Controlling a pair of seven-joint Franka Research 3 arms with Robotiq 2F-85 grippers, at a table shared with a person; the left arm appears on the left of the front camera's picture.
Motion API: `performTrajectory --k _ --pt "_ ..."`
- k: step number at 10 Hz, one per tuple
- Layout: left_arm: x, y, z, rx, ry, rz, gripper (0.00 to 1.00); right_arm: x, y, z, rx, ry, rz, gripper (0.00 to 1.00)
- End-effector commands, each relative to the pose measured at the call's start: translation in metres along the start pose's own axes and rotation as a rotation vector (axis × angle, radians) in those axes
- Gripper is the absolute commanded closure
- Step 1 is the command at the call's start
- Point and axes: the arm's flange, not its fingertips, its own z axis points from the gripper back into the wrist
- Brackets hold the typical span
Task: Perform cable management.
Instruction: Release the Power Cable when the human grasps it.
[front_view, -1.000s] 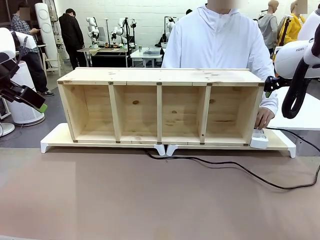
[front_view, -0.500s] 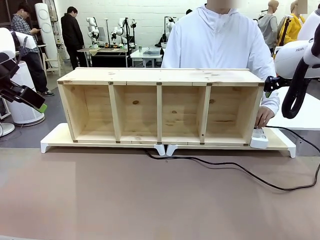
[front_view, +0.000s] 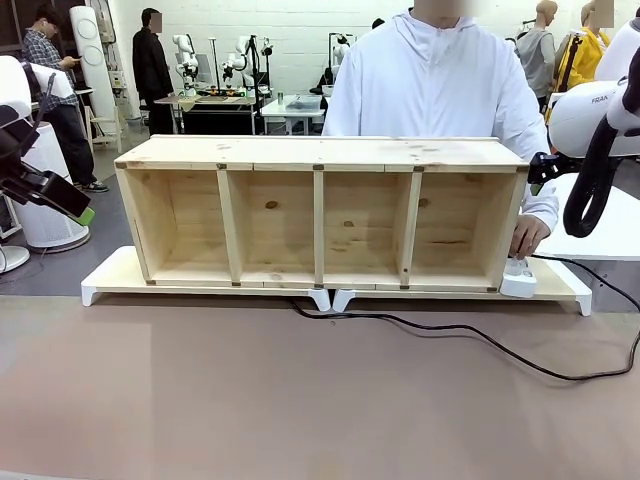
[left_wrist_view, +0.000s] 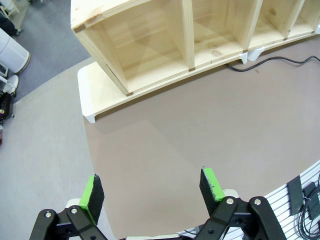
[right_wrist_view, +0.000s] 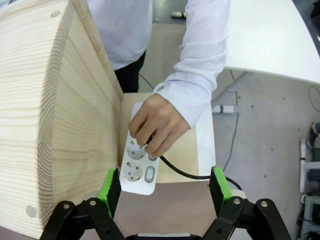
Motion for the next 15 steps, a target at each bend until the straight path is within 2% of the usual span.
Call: performTrajectory --k 1,15 --pt "0.0019 -0.0001 -0.0011 0.009 -0.006 0.000 0.00 -0.0002 0.0003 -0.0002 0.000 0.002 0.001 0.09" --pt "0.0019 -0.0001 -0.0011 0.009 -0.006 0.000 0.00 -0.0002 0.0003 -0.0002 0.000 0.002 0.001 0.09"
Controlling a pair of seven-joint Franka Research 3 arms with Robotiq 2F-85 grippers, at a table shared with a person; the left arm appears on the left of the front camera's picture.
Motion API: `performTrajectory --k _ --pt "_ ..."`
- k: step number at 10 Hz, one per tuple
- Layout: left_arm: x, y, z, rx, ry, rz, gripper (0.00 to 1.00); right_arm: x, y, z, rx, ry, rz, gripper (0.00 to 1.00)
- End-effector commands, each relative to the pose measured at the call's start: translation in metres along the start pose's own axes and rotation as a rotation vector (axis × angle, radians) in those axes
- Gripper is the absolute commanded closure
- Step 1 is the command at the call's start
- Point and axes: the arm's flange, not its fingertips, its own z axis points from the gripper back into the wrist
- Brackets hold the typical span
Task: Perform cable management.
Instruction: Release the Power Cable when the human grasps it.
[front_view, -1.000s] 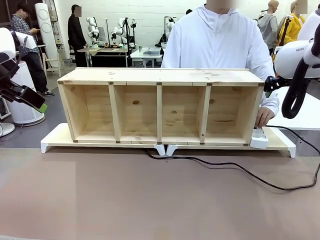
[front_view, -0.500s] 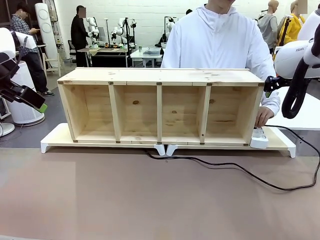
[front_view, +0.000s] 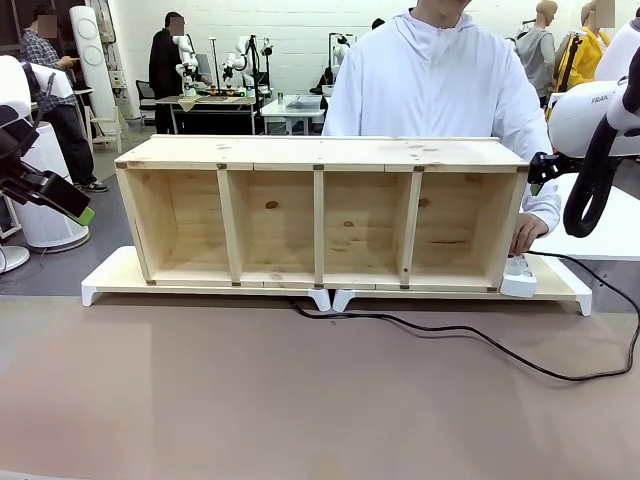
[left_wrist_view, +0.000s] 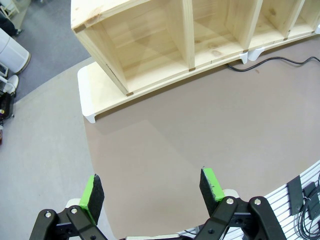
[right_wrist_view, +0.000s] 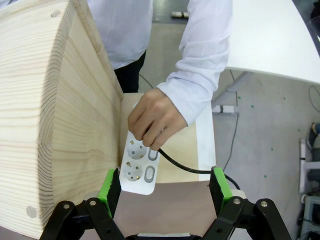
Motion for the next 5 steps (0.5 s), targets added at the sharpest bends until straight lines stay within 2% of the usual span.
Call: performTrajectory --k 1,5 --pt "0.0019 -0.0001 -0.0011 0.009 -0.006 0.000 0.00 -0.0002 0.0003 -0.0002 0.000 0.002 0.001 0.09" --pt "0.0019 -0.0001 -0.0011 0.009 -0.006 0.000 0.00 -0.0002 0.0003 -0.0002 0.000 0.002 0.001 0.09"
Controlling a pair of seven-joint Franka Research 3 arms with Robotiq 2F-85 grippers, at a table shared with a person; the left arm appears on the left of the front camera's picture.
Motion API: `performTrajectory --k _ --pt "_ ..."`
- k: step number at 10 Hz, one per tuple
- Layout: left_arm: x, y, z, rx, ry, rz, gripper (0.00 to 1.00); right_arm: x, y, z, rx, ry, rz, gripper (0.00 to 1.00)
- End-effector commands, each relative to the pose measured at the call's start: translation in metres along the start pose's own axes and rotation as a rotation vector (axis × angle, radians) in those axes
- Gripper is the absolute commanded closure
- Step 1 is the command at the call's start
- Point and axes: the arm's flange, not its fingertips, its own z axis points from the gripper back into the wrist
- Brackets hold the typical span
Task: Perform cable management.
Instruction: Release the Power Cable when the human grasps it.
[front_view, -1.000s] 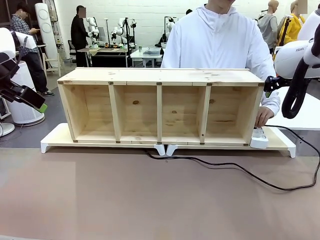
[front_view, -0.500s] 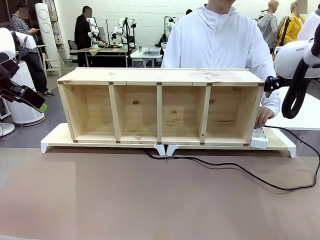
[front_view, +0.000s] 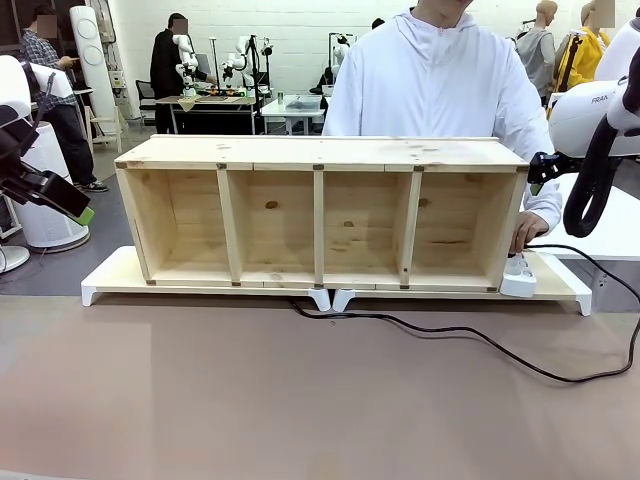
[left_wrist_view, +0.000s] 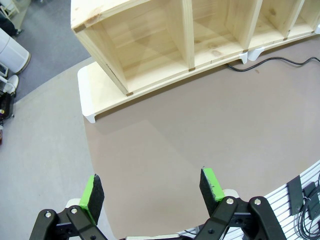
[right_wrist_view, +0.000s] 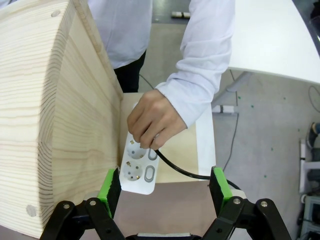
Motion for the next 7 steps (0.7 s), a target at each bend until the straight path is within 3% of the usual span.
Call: performTrajectory --k 1,7 --pt "0.0019 -0.0001 -0.0011 0.009 -0.006 0.000 0.00 -0.0002 0.0003 -0.0002 0.000 0.002 0.001 0.09" --pt "0.0019 -0.0001 -0.0011 0.009 -0.006 0.000 0.00 -0.0002 0.0003 -0.0002 0.000 0.002 0.001 0.09"
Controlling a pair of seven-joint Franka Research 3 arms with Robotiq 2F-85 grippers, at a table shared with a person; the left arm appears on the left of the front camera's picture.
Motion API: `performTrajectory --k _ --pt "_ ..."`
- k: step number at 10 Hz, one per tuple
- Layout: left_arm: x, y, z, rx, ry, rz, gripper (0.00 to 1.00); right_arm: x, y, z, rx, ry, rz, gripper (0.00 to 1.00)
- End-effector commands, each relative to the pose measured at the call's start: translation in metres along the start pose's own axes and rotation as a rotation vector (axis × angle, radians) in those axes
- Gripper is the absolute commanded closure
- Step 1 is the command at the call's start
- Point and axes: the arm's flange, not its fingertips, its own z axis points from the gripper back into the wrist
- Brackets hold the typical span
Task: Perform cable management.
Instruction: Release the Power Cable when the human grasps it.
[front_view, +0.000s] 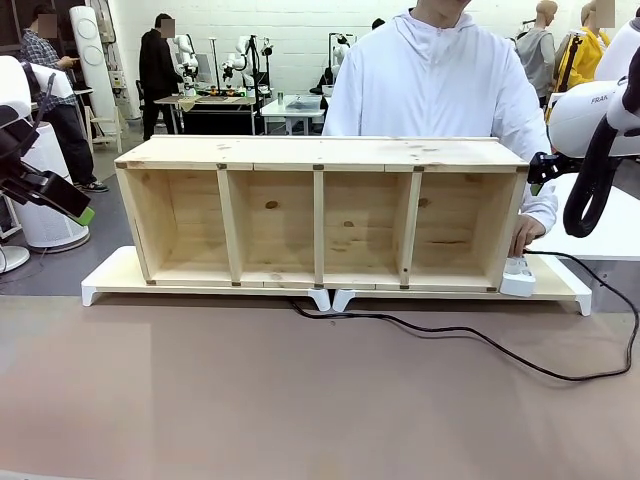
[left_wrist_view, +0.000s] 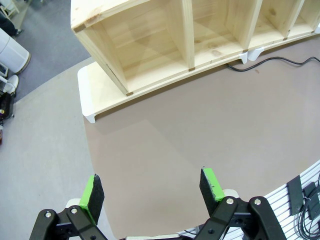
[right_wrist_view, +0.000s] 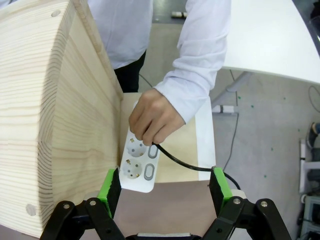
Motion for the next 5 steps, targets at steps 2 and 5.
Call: performTrajectory --k 2,5 --pt "0.0019 -0.0001 -0.0011 0.009 -0.006 0.000 0.00 -0.0002 0.0003 -0.0002 0.000 0.002 0.001 0.09" --pt "0.0019 -0.0001 -0.0011 0.009 -0.006 0.000 0.00 -0.0002 0.0003 -0.0002 0.000 0.002 0.001 0.09"
